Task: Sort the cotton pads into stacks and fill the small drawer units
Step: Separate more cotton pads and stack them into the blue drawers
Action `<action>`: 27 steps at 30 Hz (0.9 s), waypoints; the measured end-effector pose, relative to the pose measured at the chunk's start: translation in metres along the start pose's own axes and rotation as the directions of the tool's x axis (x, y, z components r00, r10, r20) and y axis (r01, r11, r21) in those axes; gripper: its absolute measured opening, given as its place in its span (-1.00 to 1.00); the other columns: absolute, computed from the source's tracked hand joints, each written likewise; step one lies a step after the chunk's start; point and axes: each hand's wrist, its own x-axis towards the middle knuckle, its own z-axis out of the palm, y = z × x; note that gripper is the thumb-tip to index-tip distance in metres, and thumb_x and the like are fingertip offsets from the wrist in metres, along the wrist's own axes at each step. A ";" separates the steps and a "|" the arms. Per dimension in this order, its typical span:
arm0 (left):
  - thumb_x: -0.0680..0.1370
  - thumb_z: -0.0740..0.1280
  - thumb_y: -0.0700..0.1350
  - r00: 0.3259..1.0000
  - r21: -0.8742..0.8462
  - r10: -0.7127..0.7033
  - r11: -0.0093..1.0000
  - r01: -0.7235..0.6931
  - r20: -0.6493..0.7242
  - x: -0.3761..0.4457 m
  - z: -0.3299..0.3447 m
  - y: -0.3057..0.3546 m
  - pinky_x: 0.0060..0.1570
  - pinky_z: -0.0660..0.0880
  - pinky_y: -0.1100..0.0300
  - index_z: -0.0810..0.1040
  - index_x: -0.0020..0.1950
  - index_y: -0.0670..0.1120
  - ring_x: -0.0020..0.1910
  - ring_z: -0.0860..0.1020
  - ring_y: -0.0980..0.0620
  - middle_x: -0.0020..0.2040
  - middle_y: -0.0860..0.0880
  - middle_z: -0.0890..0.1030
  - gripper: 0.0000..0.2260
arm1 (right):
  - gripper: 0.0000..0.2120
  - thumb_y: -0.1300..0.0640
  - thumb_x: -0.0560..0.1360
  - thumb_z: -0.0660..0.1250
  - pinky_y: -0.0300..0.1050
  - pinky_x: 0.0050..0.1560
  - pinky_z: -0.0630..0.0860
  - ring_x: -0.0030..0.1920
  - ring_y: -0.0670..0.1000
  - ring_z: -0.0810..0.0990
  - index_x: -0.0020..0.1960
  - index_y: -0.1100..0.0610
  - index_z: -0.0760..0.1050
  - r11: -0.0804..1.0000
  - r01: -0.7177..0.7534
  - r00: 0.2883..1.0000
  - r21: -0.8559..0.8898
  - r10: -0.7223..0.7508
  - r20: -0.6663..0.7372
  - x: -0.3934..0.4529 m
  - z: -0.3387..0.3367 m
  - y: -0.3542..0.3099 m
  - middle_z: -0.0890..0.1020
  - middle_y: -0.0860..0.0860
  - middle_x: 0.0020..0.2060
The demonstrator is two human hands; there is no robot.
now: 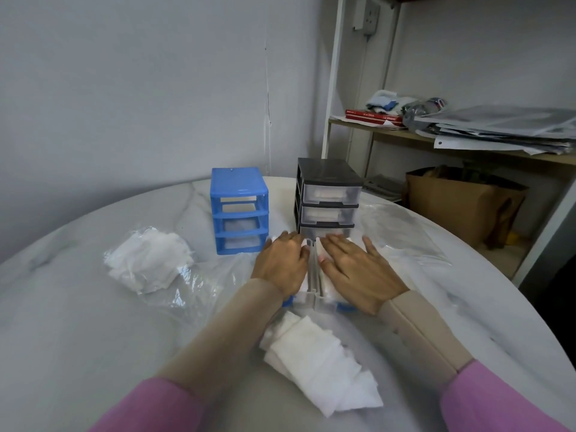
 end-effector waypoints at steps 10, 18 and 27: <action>0.66 -0.15 -0.01 0.969 0.197 -0.028 0.980 -0.022 0.246 -0.003 0.002 0.000 0.45 -0.24 0.05 -0.16 0.53 -0.16 0.52 -0.18 0.03 0.55 -0.09 -0.15 -0.53 | -0.53 0.05 0.65 -0.13 -0.16 0.46 -0.05 0.51 -0.01 0.03 0.53 0.13 -0.06 1.000 0.026 0.993 0.005 -0.026 0.119 0.003 0.009 0.004 -0.01 0.01 0.53; 0.66 -0.15 0.01 0.962 0.152 -0.019 0.988 -0.024 0.273 -0.003 0.002 0.000 0.45 -0.28 0.03 -0.18 0.53 -0.13 0.51 -0.23 0.04 0.55 -0.08 -0.20 -0.52 | -0.52 -0.03 0.65 -0.14 -0.12 0.47 0.04 0.49 -0.03 0.10 0.53 0.09 -0.01 0.991 0.010 0.996 0.135 -0.022 0.087 0.002 0.008 0.006 0.05 -0.06 0.52; 0.51 0.34 -0.08 0.977 -0.292 0.211 0.933 -0.211 -0.034 0.000 -0.015 0.009 0.21 0.39 0.00 0.61 0.04 0.01 0.05 0.51 0.08 -0.01 0.09 0.58 -0.87 | -0.86 0.22 0.49 0.31 -0.55 -0.19 0.33 -0.09 -0.12 0.52 0.00 0.07 0.58 0.895 0.049 0.991 0.444 0.011 -0.132 -0.006 -0.021 0.039 0.59 -0.02 -0.05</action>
